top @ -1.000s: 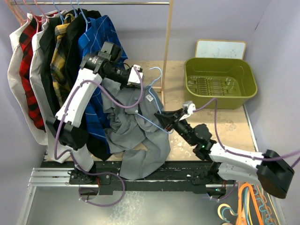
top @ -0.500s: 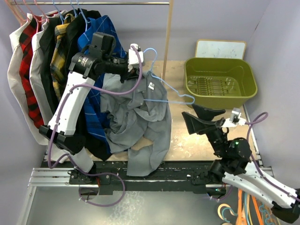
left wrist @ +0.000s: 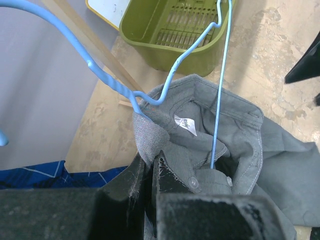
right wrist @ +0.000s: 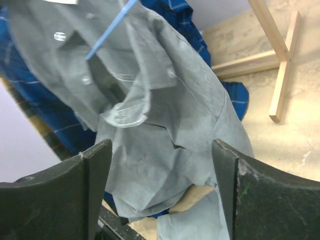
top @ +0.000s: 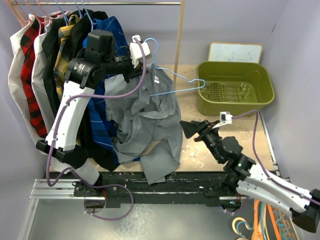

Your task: Place the shirt on the hanger

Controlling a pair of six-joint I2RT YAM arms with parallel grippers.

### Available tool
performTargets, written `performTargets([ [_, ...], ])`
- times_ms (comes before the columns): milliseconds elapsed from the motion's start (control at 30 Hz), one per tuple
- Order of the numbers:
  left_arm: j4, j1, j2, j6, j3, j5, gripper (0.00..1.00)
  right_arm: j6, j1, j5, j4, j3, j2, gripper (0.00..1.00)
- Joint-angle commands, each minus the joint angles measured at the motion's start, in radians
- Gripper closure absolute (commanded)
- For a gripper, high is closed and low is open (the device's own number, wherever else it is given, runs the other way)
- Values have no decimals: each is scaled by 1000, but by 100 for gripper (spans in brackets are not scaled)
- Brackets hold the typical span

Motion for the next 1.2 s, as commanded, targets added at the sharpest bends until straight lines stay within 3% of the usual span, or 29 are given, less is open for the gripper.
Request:
performTargets([
  [0,46,4,-73,0,-6,4,100,23,6,46,218,64,175,22],
  [100,46,5,-87,4,-32,12,100,5,6,-9,299,103,285,24],
  [367,52,4,-116,11,-94,6,100,-18,6,-25,414,123,386,31],
  [567,53,5,-126,8,-104,7,100,1,5,-34,442,147,480,39],
  [933,37,4,-145,24,-116,3,100,64,6,18,419,121,528,40],
  [1067,36,4,-142,25,-124,12,100,55,6,-15,484,107,542,47],
  [1167,33,4,-139,24,-128,16,100,32,6,-64,538,112,558,61],
])
